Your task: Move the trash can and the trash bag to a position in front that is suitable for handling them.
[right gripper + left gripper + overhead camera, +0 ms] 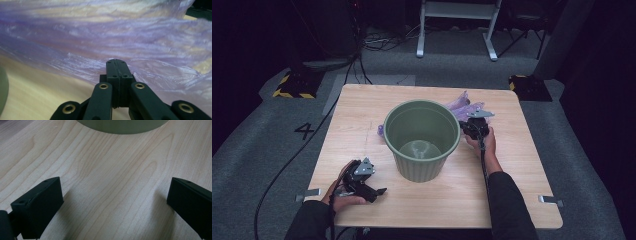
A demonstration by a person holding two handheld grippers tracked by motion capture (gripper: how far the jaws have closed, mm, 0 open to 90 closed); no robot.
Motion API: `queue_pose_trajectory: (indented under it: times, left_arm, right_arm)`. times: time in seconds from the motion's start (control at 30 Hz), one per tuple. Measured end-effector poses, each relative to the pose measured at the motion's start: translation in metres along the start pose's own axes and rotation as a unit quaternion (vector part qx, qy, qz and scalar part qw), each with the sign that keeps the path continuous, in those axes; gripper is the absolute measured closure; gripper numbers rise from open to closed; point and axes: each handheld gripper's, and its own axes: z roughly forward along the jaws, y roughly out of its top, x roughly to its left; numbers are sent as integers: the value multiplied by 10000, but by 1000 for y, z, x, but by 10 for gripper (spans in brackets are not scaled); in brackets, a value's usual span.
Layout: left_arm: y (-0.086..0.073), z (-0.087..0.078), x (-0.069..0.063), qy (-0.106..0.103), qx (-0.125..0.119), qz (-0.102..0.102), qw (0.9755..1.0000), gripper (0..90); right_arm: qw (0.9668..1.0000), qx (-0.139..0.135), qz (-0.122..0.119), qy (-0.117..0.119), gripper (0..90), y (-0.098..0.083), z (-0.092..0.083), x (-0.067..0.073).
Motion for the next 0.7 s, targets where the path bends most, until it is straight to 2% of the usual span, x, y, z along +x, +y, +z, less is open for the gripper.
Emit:
queue_pose_trajectory:
  times: [0.13, 0.17, 0.2, 0.27, 0.33, 0.37, 0.4, 0.5, 0.53, 0.57, 0.7]
  left_arm:
    - [3, 3, -3, 44, -3, -44, 10000, 0]
    - [5, 5, -5, 47, 1, -52, 10000, 0]
    - [5, 5, -5, 47, 1, -52, 10000, 0]
    - [10, 9, -9, 62, -1, -65, 10000, 0]
    - [12, 11, -10, 63, -5, -75, 10000, 0]
    - [14, 13, -12, 89, 8, -85, 9999, 0]
    - [16, 15, -14, 79, -8, -86, 9999, 0]
    - [21, 20, -17, 56, -8, -80, 10000, 0]
    - [22, 21, -18, 54, 6, -57, 10000, 0]
    - [26, 24, -20, 37, 6, -49, 10000, 0]
    - [29, 27, -20, 20, 2, -20, 10000, 0]
  right_arm:
    - [10000, 9, 49, -9, 900, -13, -16, -6]
    - [10000, 22, -27, -64, 900, -18, -25, -7]
    - [10000, 22, -27, -64, 900, -18, -25, -7]
    - [10000, 0, -13, -88, 900, -27, -38, -11]
    - [9999, -20, -28, -118, 900, -30, -43, -13]
    - [9999, -37, -9, -154, 900, -36, -52, -17]
    - [9999, -37, -9, -154, 900, -36, -52, -17]
    - [9996, -83, 15, -255, 900, -49, -70, -23]
    - [9996, -83, 15, -255, 900, -49, -70, -23]
    - [9996, -119, 55, -238, 900, -55, -78, -27]
    - [9996, -115, 38, -256, 900, -64, -91, -33]
